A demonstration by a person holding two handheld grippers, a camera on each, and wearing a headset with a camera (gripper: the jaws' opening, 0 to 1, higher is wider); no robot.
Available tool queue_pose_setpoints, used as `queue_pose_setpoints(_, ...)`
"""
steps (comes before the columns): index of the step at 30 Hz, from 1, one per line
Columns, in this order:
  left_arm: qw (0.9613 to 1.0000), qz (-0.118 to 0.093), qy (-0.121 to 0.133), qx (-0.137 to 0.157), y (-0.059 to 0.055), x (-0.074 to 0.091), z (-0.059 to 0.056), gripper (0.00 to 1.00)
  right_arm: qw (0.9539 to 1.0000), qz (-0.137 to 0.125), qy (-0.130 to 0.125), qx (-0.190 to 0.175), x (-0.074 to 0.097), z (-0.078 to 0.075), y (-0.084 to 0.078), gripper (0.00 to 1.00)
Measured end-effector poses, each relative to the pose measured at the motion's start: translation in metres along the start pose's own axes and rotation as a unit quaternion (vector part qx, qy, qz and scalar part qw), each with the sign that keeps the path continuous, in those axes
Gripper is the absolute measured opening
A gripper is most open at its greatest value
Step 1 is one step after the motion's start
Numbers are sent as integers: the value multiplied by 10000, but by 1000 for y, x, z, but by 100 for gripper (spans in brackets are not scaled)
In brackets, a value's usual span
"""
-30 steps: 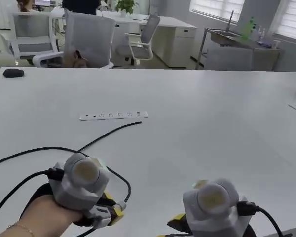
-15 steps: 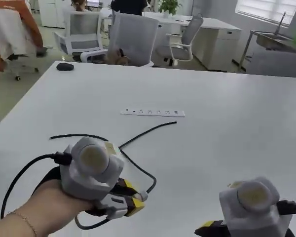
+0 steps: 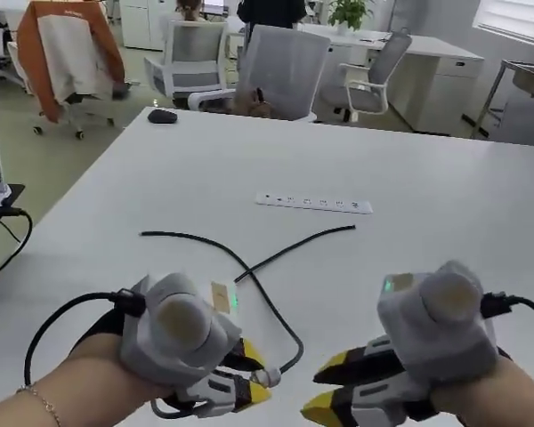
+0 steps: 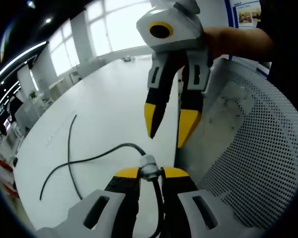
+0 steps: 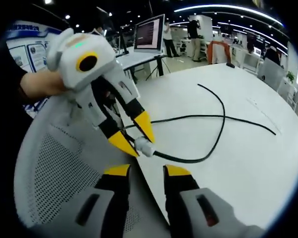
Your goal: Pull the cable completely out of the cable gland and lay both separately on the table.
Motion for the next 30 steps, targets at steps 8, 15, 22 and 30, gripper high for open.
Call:
queue_pose_setpoints(8,9998,178,-43,-108,-15,0,-2,17,9995,106,289,107,-17,-2,-8,26)
queue_pose_setpoints(15,9970,377,-150,-663,-16,-5,-11,17,9990,45,-88,439,-12,-9,-11,24)
queue_pose_setpoints(22,9916,507,-398,-1124,-17,-14,-22,17,9911,578,167,1186,-17,2,-25,21)
queue_pose_setpoints(30,9934,95,-774,-844,-8,-15,-33,18,9848,790,572,1434,-25,16,-36,19)
Point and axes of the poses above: the centre of the closed fingertips' face, and the gripper's own axes: x roughly backward along the fingers, z roughly to its left, y roughly out of its top, the point moved 2 cm from there along x, roughly backward along the fingers, and after that the axes turned 6 degrees about -z, right-handed, at the moved point
